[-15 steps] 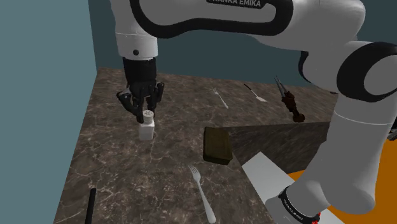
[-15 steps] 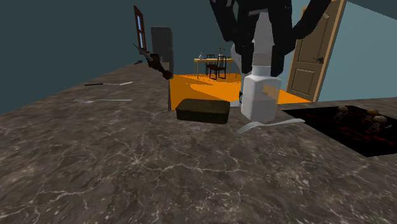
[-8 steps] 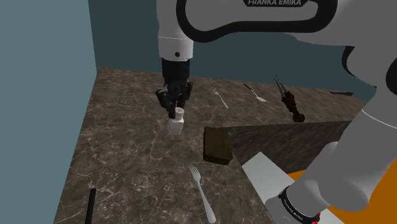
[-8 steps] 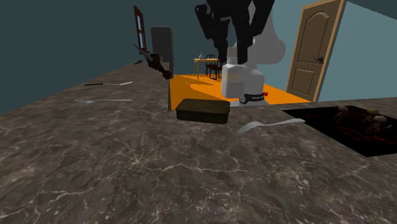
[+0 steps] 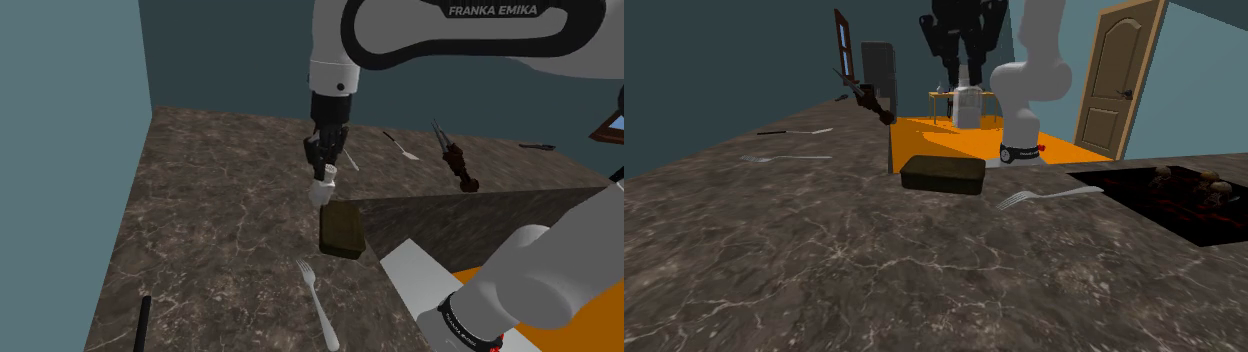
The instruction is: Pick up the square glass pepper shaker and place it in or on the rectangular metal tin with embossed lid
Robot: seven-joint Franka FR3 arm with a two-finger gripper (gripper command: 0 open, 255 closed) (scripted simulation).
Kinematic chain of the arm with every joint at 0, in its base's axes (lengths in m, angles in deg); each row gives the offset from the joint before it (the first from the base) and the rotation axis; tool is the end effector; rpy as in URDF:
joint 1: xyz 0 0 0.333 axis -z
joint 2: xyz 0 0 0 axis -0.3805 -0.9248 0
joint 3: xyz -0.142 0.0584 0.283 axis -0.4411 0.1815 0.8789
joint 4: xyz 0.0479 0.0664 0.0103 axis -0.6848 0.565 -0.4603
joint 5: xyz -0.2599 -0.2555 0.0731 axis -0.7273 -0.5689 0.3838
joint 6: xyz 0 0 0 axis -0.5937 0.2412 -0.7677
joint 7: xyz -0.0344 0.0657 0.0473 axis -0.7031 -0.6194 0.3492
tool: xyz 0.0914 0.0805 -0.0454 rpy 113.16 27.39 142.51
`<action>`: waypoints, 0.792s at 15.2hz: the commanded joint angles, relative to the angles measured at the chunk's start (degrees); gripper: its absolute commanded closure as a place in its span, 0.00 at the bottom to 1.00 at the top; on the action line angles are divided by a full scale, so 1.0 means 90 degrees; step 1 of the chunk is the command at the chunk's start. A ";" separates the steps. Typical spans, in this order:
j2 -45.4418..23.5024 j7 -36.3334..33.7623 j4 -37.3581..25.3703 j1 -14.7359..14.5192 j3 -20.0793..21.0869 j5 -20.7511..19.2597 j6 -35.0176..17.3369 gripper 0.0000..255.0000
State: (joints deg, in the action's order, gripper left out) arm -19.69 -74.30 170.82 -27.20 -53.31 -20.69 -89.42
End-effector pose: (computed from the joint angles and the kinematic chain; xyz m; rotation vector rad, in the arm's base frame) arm 0.4065 0.2229 0.4937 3.0641 0.3999 -0.3572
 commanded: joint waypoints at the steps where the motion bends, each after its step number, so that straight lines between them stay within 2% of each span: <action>1: 0.0367 0.0343 0.0351 0.0113 -0.0191 0.0022 0.0019 1.00; 7: 0.1483 0.1387 0.1303 0.0428 -0.0882 -0.0115 0.0208 1.00; 12: 0.1439 0.1383 0.1694 0.0413 -0.0858 -0.0104 -0.0225 1.00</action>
State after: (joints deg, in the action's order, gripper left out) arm -6.79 -61.97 185.24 -23.50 -61.00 -21.63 -90.68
